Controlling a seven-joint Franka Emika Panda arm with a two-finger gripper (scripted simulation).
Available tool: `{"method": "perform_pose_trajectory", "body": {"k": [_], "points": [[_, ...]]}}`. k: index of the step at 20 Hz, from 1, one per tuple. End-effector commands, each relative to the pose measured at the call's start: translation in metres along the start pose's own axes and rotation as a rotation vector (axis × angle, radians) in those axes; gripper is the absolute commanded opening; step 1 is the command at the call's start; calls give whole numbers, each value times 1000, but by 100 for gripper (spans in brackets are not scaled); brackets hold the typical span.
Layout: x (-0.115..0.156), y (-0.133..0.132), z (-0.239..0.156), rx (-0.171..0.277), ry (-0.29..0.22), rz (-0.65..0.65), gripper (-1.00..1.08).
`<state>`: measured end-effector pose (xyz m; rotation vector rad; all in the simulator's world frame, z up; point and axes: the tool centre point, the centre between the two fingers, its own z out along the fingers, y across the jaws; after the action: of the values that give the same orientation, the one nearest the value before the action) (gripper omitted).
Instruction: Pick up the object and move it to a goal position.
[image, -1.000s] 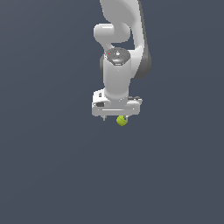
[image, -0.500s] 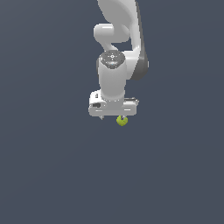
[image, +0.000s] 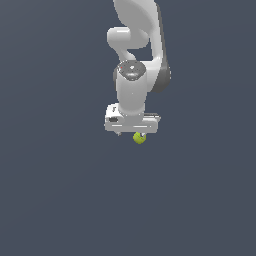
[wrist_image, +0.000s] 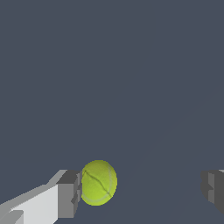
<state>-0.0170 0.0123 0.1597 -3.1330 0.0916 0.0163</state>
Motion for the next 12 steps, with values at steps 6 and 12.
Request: {"method": "perform_pose_trajectory", "body": {"k": [6, 12], "points": [[-16, -13, 18, 0, 2, 127, 100], [-34, -25, 36, -1, 5, 263, 100]]}}
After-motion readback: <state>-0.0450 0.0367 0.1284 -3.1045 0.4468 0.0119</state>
